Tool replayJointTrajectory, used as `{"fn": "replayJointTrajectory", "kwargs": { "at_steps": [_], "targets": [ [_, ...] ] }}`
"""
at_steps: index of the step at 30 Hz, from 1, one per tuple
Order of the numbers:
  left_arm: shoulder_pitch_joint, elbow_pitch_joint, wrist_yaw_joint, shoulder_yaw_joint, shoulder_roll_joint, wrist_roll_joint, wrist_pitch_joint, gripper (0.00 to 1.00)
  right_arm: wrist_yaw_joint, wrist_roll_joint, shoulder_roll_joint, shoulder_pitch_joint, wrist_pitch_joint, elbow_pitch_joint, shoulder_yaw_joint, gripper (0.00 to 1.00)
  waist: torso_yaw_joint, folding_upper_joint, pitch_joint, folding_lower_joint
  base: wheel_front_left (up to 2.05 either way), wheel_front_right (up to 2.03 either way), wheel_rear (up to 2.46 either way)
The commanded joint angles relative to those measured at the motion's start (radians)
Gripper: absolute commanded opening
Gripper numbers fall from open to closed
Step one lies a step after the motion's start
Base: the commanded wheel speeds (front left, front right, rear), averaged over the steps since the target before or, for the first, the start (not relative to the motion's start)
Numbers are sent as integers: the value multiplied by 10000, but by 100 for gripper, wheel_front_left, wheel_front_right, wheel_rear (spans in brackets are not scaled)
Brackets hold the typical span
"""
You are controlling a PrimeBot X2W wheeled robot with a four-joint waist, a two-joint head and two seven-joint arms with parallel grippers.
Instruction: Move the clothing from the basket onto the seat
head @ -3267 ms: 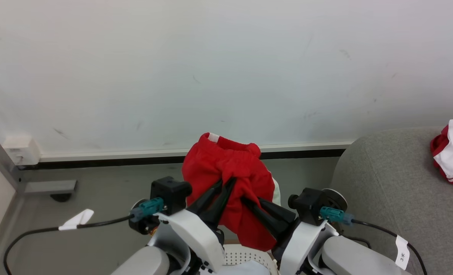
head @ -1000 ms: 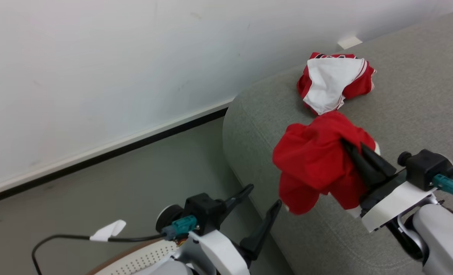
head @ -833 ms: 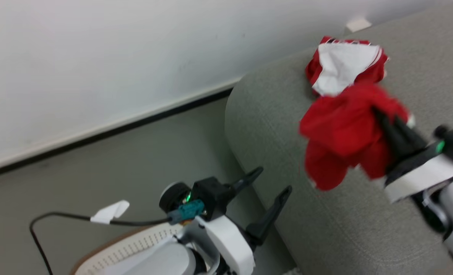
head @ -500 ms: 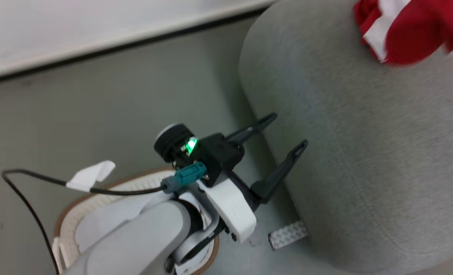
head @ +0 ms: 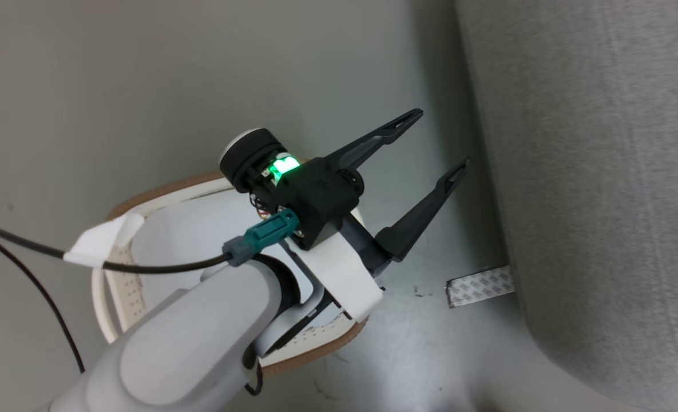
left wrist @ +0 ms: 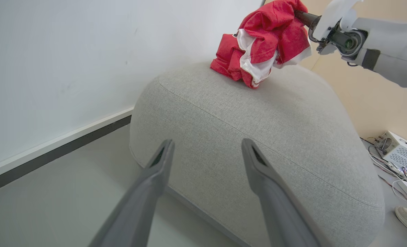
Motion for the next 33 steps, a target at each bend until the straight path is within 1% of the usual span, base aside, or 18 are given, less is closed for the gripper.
{"fn": "replayJointTrajectory", "kwargs": {
  "at_steps": [1,6,8,9,10,11,12,16,19,24,29,31,33],
  "targets": [
    [-62,47,6,4,12,10,-112,100,-22,-330,231,181,-139,336,-373,0,365,1,320,-4,0,0,0],
    [226,277,60,2,152,-110,-211,100,-22,-1346,1010,511,-650,1283,-1658,0,384,1,223,-4,0,0,0],
    [319,342,84,20,217,-156,-240,100,-22,-1625,1310,596,-841,1518,-1911,0,343,1,111,-4,0,0,0],
    [355,374,92,32,251,-179,-258,100,-22,-1795,1403,624,-960,1580,-1994,26,323,1,50,-4,0,0,0],
    [372,397,111,47,277,-198,-269,100,-22,-1905,1486,616,-1052,1610,-2058,48,301,1,-13,-4,0,0,0],
    [387,416,148,74,290,-202,-304,100,-23,-1996,1592,628,-1134,1631,-2045,98,279,1,-87,-4,0,0,0],
    [401,443,172,112,302,-201,-323,100,-23,-2019,1663,643,-1209,1632,-2008,100,259,1,-169,-4,0,0,0],
    [650,660,315,235,391,-307,-548,100,-23,-2224,1907,1017,-1453,1370,-1663,100,166,1,-678,-4,0,0,0],
    [909,877,417,317,459,-361,-822,100,-24,-2370,2030,1522,-1514,933,-1256,100,140,1,-1205,-4,0,0,0],
    [1639,1454,716,597,561,-606,-1449,100,-23,-2293,2455,2673,-1583,-313,-471,100,189,1,-2352,-4,0,0,0],
    [2642,2056,1106,972,658,-1068,-2084,100,-24,-2226,2946,4045,-1585,-1840,472,100,325,1,-3706,-4,0,0,0],
    [3083,2256,1278,1125,693,-1239,-2262,100,-23,-2155,3200,4625,-1586,-2301,842,100,403,1,-4232,-4,0,0,0],
    [3508,2412,1472,1287,727,-1405,-2451,100,-24,-2146,3320,5149,-1587,-2714,1130,100,489,1,-4733,-4,0,0,0]
  ]
}}
